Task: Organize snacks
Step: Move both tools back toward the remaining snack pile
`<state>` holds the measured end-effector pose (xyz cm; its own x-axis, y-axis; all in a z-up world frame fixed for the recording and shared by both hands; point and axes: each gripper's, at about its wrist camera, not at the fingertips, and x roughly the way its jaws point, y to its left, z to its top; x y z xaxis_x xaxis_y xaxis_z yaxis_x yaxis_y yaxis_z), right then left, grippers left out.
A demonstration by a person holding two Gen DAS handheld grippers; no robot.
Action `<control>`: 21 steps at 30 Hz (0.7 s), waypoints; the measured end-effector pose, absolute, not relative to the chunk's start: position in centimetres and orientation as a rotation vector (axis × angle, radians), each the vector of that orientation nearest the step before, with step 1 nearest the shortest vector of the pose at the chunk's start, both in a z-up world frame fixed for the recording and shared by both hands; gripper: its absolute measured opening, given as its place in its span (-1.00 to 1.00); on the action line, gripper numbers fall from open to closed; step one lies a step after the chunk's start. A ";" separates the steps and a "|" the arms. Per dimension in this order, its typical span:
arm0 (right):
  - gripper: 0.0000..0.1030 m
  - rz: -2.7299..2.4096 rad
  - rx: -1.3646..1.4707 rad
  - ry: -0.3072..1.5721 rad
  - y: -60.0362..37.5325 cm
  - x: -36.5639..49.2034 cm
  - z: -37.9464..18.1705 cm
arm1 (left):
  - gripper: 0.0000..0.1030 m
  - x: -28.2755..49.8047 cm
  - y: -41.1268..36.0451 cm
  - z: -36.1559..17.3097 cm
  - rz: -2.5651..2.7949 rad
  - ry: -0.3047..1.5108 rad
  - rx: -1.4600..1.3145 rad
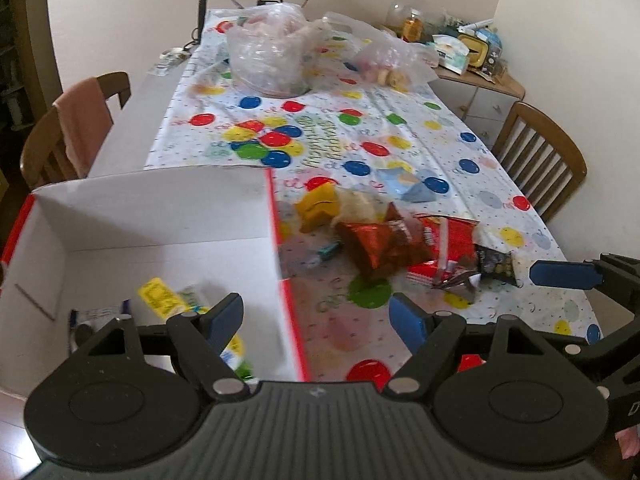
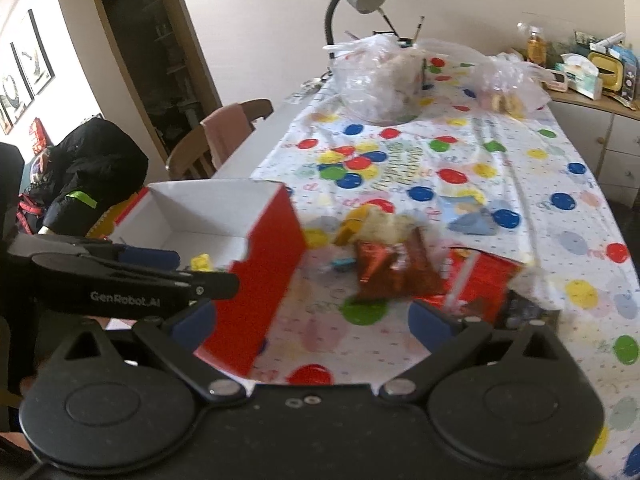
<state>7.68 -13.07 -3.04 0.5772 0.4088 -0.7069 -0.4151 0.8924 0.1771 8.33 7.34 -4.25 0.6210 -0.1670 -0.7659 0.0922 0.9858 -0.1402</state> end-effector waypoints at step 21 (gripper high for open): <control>0.93 0.427 -0.115 0.889 -24.0 12.9 -6.3 | 0.55 14.7 -1.8 -7.4 -0.103 1.009 -0.105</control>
<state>12.88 -24.04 -6.31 0.5524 0.3130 -0.7726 -0.4070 0.9101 0.0777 14.72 -1.76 -7.41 0.5286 -0.1347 -0.8381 0.0376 0.9901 -0.1354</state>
